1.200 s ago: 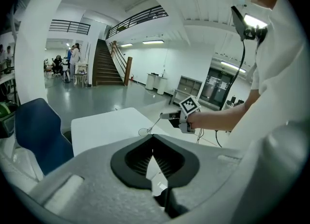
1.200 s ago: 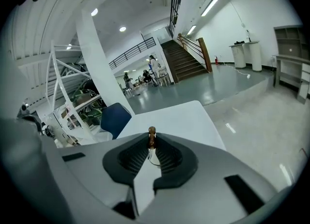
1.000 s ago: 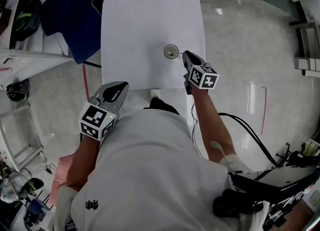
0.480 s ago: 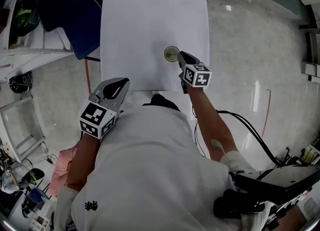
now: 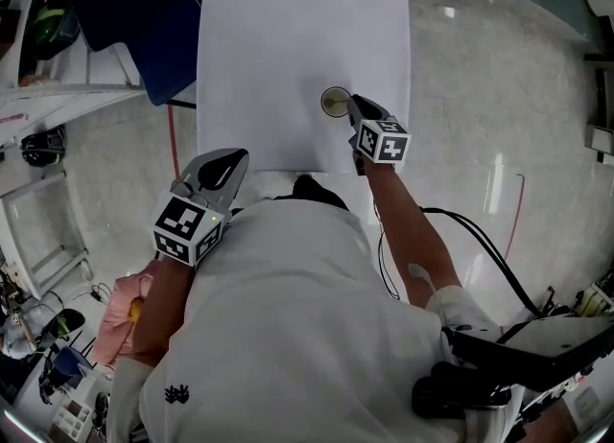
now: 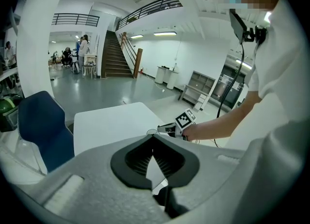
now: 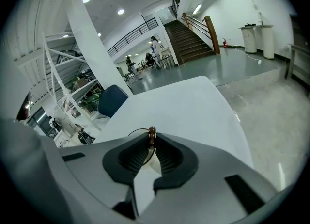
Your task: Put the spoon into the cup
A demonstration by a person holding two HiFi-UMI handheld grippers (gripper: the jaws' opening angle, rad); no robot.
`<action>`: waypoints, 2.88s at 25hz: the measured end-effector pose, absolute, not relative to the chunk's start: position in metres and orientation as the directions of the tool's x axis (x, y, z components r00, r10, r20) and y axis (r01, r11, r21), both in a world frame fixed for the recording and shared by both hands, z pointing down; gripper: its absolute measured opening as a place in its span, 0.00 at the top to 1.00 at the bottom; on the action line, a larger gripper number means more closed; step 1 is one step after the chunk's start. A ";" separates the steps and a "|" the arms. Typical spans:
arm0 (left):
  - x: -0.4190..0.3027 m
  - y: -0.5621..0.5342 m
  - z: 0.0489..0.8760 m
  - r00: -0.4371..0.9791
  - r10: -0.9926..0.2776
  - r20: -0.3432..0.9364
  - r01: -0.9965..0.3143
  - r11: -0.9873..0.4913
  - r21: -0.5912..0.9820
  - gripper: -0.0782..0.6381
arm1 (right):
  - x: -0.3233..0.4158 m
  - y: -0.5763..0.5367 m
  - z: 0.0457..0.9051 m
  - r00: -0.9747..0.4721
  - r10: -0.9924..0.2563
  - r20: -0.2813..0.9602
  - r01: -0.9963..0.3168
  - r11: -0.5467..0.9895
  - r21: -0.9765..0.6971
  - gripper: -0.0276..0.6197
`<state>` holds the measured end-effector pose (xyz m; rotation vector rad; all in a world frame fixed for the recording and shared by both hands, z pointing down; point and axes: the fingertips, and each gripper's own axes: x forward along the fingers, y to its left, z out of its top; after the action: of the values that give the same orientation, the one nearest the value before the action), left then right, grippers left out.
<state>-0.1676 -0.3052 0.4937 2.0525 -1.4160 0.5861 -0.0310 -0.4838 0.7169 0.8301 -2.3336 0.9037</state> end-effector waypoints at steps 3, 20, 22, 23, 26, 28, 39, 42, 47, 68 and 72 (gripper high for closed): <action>-0.167 -0.306 0.494 0.343 -0.689 0.639 -0.939 -0.275 0.207 0.88 | -0.029 -0.486 0.719 -0.691 -0.357 0.629 -0.687 0.594 -0.418 0.87; -0.173 -0.254 0.485 0.328 -0.720 0.611 -0.945 -0.256 0.205 0.88 | -0.015 -0.469 0.712 -0.685 -0.347 0.641 -0.678 0.624 -0.388 0.63; -0.174 -0.242 0.485 0.332 -0.726 0.603 -0.943 -0.259 0.207 0.88 | -0.011 -0.463 0.705 -0.682 -0.358 0.638 -0.683 0.623 -0.381 0.63; -0.174 -0.235 0.484 0.335 -0.728 0.598 -0.942 -0.262 0.209 0.88 | -0.009 -0.459 0.702 -0.679 -0.364 0.637 -0.686 0.623 -0.376 0.63; -0.174 -0.216 0.481 0.346 -0.738 0.579 -0.938 -0.272 0.214 0.88 | -0.003 -0.443 0.693 -0.670 -0.377 0.639 -0.697 0.615 -0.368 0.63; -0.176 -0.204 0.476 0.351 -0.745 0.567 -0.936 -0.279 0.213 0.88 | 0.003 -0.429 0.685 -0.662 -0.383 0.644 -0.708 0.601 -0.371 0.63; -0.171 -0.124 0.462 0.411 -0.764 0.497 -0.912 -0.342 0.228 0.88 | 0.018 -0.318 0.637 -0.661 -0.409 0.629 -0.714 0.600 -0.360 0.94; -0.167 -0.099 0.460 0.429 -0.765 0.481 -0.903 -0.359 0.235 0.88 | 0.011 -0.276 0.623 -0.685 -0.387 0.617 -0.684 0.632 -0.364 0.94; -0.157 -0.056 0.462 0.461 -0.757 0.463 -0.888 -0.387 0.249 0.88 | 0.003 -0.204 0.599 -0.713 -0.362 0.601 -0.636 0.695 -0.336 0.94; -0.152 0.050 0.459 0.482 -0.778 0.403 -0.875 -0.410 0.256 0.88 | -0.042 -0.032 0.536 -0.796 -0.253 0.550 -0.446 0.859 -0.252 0.95; -0.158 0.064 0.461 0.464 -0.789 0.404 -0.885 -0.388 0.259 0.88 | -0.051 -0.021 0.536 -0.804 -0.229 0.548 -0.418 0.874 -0.249 0.95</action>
<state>-0.1582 0.0644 0.4610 2.2812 -1.3987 0.2975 -0.0512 -0.0209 0.5358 0.4700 -2.5251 0.4928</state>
